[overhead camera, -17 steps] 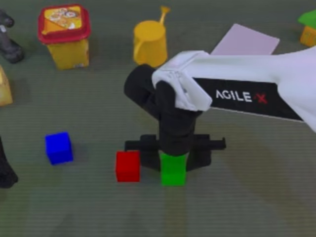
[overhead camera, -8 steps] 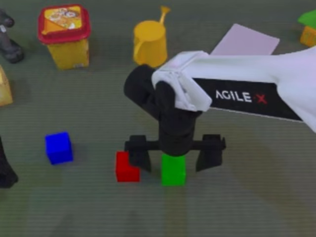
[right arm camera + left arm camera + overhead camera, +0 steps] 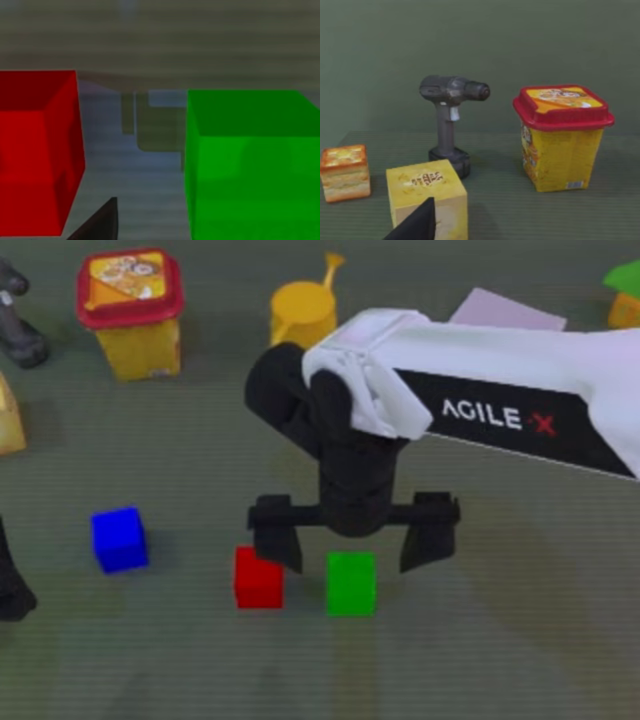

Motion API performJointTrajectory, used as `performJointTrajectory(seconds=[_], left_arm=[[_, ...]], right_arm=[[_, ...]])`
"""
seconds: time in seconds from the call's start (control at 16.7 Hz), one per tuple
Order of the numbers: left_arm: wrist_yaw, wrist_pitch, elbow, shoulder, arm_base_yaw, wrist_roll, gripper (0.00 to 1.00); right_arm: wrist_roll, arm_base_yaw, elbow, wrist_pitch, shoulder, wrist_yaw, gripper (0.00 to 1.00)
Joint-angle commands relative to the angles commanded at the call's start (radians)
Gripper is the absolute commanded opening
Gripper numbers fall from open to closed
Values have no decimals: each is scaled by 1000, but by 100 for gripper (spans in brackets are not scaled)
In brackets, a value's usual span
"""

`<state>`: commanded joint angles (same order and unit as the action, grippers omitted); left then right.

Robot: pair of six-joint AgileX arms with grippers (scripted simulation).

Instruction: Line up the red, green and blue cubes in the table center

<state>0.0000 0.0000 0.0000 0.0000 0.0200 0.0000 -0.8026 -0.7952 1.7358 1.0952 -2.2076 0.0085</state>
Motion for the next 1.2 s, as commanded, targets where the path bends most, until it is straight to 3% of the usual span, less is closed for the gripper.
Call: performJointTrajectory(seconds=[0.24, 0.6, 0.9, 1.2], left_arm=[[0, 0, 0, 0, 0, 0, 100], [0, -5, 7, 7, -1, 6, 100], [-1, -109, 152, 164, -23, 123, 100], [0, -310, 416, 526, -67, 341, 100]], right_arm=[[2, -3, 86, 122, 36, -1, 100], [8, 6, 82, 120, 46, 3, 100], [108, 84, -76, 12, 251, 64, 100], [278, 240, -407, -190, 690, 133, 100]])
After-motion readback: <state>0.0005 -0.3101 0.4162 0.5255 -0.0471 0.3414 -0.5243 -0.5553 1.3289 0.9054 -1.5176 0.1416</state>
